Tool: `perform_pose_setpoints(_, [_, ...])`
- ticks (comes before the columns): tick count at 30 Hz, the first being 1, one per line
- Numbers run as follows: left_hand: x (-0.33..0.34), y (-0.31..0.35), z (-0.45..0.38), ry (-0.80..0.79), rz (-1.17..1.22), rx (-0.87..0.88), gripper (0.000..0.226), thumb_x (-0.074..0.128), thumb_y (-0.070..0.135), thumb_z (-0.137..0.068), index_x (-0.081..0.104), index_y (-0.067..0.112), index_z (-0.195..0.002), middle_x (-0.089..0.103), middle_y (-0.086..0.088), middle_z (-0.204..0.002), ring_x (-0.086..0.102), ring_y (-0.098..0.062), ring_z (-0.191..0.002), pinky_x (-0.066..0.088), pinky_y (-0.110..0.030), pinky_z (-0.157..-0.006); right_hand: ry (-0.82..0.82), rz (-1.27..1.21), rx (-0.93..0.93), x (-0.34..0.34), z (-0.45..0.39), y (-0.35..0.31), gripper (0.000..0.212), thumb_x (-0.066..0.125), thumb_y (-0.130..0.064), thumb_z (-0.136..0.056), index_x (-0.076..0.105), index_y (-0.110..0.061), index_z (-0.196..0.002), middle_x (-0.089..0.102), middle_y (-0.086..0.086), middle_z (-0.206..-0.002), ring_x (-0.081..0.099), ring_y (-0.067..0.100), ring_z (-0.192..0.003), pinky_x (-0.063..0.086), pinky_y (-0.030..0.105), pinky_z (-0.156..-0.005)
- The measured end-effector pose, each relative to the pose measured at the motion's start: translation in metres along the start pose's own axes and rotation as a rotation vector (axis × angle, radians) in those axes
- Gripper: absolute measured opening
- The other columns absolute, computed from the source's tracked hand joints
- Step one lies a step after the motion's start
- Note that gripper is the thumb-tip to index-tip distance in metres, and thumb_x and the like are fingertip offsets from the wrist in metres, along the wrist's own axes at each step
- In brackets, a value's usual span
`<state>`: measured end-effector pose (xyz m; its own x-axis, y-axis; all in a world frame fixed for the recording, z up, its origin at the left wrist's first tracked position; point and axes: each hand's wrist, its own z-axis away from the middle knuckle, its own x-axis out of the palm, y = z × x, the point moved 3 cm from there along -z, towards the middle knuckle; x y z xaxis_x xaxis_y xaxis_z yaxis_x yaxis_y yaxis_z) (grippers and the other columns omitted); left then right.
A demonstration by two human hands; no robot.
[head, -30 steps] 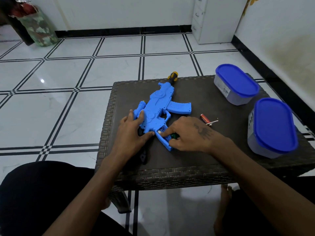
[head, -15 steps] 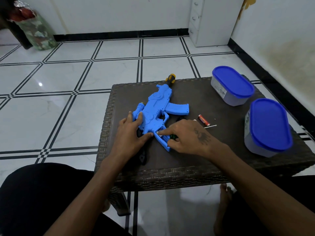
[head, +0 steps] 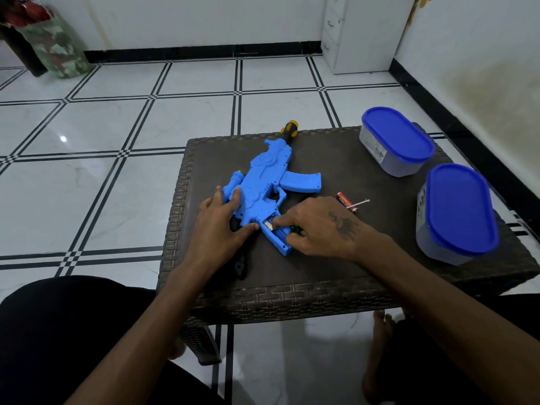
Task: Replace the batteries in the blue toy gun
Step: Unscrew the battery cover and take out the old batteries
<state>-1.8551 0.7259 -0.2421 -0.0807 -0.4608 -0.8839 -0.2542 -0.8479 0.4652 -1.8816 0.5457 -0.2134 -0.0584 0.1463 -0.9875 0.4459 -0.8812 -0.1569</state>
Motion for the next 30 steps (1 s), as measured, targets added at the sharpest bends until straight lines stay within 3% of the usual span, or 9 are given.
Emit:
perform_pose_setpoints(21, [0.0,0.001,0.001,-0.003,0.029,-0.01,0.075,0.069,0.042,-0.084,0.035,0.018,-0.147,0.025,-0.013,-0.156,0.019,-0.034,-0.143,0.023,-0.038,-0.111,-0.036,-0.046,0.004,-0.006,0.019,0.004,0.039,0.047,-0.036,-0.078,0.071,-0.037,-0.108,0.073,-0.009,-0.097,0.065,0.014,-0.092,0.052,0.034,-0.078])
perform_pose_setpoints(24, [0.0,-0.001,0.001,-0.004,0.031,-0.006,0.076,0.069,0.042,-0.083,0.035,0.019,-0.147,0.025,-0.013,-0.156,0.021,-0.035,-0.143,0.025,-0.04,-0.111,0.06,-0.278,0.092,-0.013,0.022,0.008,0.031,0.05,-0.03,-0.076,0.073,-0.03,-0.095,0.064,-0.01,-0.07,0.055,0.004,-0.063,0.044,0.024,-0.061])
perform_pose_setpoints(26, [0.001,-0.003,0.0,-0.006,0.031,0.0,0.077,0.068,0.045,-0.083,0.035,0.019,-0.147,0.024,-0.014,-0.157,0.02,-0.034,-0.144,0.025,-0.04,-0.112,0.194,-0.512,0.141,-0.024,0.021,0.01,0.024,0.052,-0.02,-0.08,0.069,-0.025,-0.095,0.06,-0.005,-0.064,0.048,0.006,-0.053,0.036,0.02,-0.053])
perform_pose_setpoints(28, [0.0,-0.003,0.001,-0.002,0.046,0.007,0.077,0.064,0.05,-0.083,0.035,0.018,-0.147,0.023,-0.014,-0.157,0.018,-0.032,-0.145,0.023,-0.039,-0.112,0.283,-0.717,0.17,-0.036,0.019,0.011,0.025,0.046,-0.013,-0.088,0.063,-0.02,-0.104,0.059,0.011,-0.071,0.048,0.018,-0.057,0.039,0.03,-0.055])
perform_pose_setpoints(30, [-0.001,0.0,0.003,0.004,0.065,0.005,0.078,0.058,0.056,-0.082,0.038,0.017,-0.146,0.024,-0.014,-0.157,0.015,-0.028,-0.146,0.022,-0.037,-0.113,0.377,-0.903,0.143,-0.047,0.014,0.008,0.026,0.041,-0.007,-0.095,0.058,-0.012,-0.114,0.058,0.019,-0.083,0.055,0.029,-0.073,0.048,0.032,-0.065])
